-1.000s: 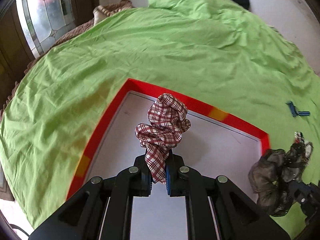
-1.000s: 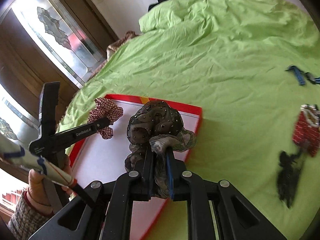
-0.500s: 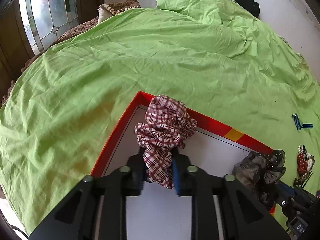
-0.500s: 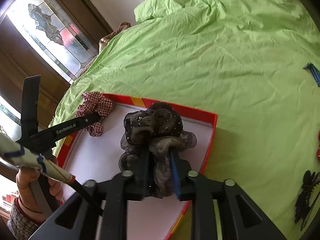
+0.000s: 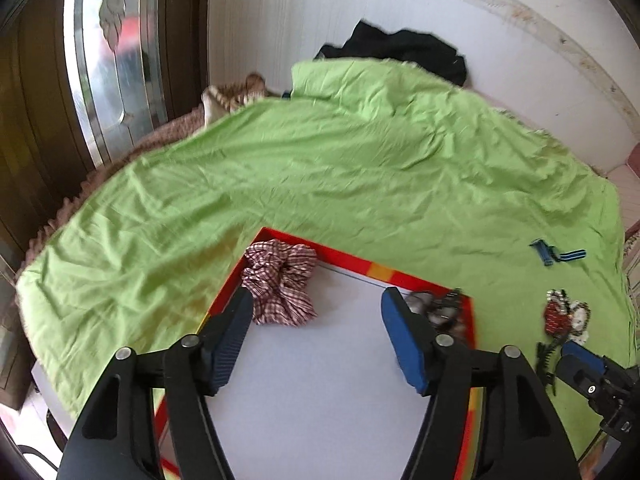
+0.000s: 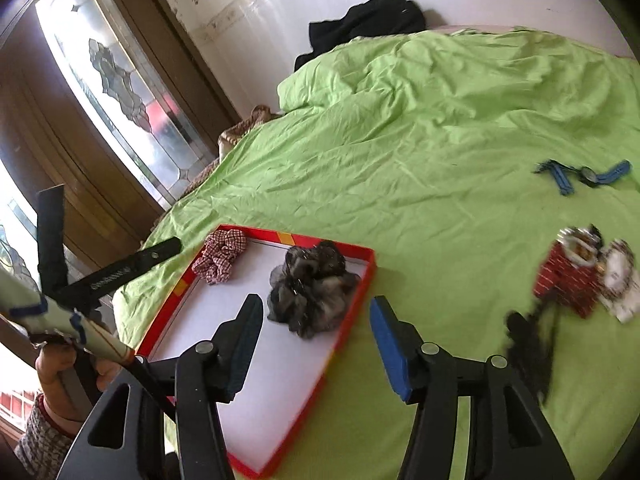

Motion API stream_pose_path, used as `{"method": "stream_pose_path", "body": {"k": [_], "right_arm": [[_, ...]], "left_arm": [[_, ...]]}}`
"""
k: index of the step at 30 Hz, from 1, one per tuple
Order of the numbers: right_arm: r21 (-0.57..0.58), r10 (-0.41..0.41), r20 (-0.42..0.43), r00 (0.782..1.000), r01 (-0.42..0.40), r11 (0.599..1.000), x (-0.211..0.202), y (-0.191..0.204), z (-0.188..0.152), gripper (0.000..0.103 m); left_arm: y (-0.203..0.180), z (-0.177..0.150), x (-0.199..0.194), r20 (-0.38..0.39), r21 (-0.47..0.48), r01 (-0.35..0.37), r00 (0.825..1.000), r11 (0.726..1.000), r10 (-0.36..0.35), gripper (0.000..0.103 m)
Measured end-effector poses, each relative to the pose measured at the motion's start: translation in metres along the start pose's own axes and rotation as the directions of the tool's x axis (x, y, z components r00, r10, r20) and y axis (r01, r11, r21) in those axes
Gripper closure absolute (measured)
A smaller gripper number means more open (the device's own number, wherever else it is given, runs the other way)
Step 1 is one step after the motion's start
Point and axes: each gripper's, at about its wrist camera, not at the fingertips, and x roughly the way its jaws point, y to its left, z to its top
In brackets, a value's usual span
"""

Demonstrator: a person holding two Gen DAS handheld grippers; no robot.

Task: Organize jewelry
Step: 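Carry both scrunchies to the red tray and open both tools to release, then move both tools back toward the black claw clip and white scrunchie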

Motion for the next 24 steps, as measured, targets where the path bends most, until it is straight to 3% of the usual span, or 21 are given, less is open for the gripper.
{"method": "stream_pose_path", "body": {"k": [4, 10, 17, 24], "right_arm": [[0.037, -0.009, 0.021, 1.0, 0.008, 0.999, -0.035, -0.019, -0.017, 0.039], [0.077, -0.06, 0.037, 0.998, 0.057, 0.995, -0.077, -0.051, -0.046, 0.037], [0.119, -0.164, 0.035, 0.986, 0.159, 0.98, -0.109, -0.097, -0.079, 0.036], [0.126, -0.24, 0.04, 0.97, 0.233, 0.964, -0.119, -0.128, -0.097, 0.036]], "left_arm": [[-0.031, -0.011, -0.035, 0.03, 0.016, 0.028, 0.999, 0.999, -0.029, 0.033], [-0.091, -0.036, -0.064, 0.016, 0.061, 0.117, 0.993, 0.991, -0.118, 0.031], [-0.164, -0.076, -0.063, -0.053, 0.146, 0.192, 0.981, 0.971, -0.186, 0.031], [-0.203, -0.108, -0.044, -0.13, 0.173, 0.228, 0.97, 0.958, -0.208, 0.031]]}}
